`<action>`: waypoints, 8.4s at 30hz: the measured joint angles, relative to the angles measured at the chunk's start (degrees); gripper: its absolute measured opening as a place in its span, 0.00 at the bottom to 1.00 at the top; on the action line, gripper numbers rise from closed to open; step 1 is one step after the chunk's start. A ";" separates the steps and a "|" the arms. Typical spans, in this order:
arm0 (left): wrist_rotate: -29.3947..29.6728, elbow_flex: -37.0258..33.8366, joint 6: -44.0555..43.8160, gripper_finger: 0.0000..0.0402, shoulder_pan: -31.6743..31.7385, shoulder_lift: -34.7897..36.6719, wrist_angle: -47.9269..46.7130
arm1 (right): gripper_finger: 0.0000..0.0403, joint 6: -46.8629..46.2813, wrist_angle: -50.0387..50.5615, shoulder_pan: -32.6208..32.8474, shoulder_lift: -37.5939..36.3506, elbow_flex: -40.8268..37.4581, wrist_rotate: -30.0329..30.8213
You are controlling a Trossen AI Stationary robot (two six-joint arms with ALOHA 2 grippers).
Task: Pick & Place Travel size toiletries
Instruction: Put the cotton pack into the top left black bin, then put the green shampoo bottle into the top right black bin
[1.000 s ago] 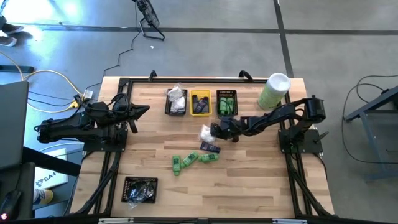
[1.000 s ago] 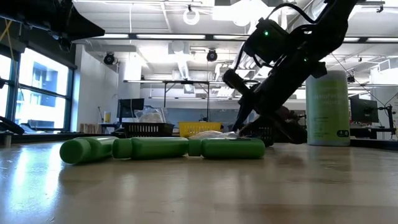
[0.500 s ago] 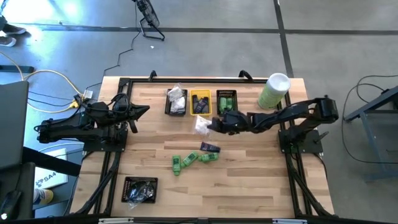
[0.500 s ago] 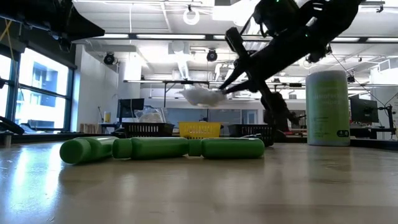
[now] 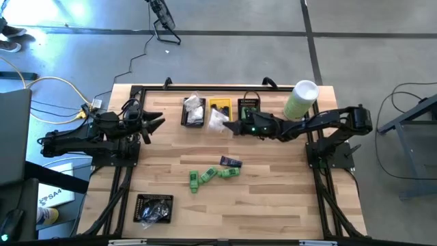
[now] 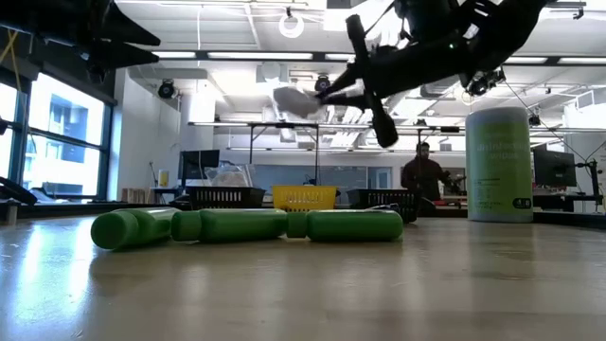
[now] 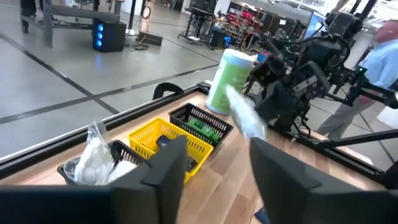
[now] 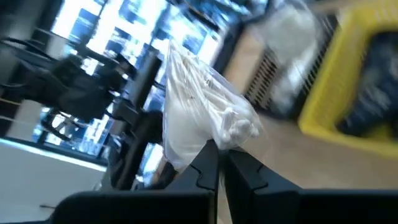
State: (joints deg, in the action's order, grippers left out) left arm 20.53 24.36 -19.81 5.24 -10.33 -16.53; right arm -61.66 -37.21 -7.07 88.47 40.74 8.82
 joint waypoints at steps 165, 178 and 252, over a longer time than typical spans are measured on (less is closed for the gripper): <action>-19.96 14.86 6.84 0.00 18.38 -59.86 36.86 | 0.72 50.18 27.58 -19.40 -16.55 14.81 2.26; -9.08 14.86 7.69 0.00 18.38 -52.76 14.57 | 0.70 52.71 27.49 -20.77 -15.06 14.81 4.57; -31.65 22.40 3.00 0.28 24.95 -60.55 18.69 | 0.70 51.08 31.34 -24.04 -14.99 14.81 -5.14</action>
State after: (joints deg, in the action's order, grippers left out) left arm -11.11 46.76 -16.81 30.19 -70.87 2.16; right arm -10.58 -5.86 -31.11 73.47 55.55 3.68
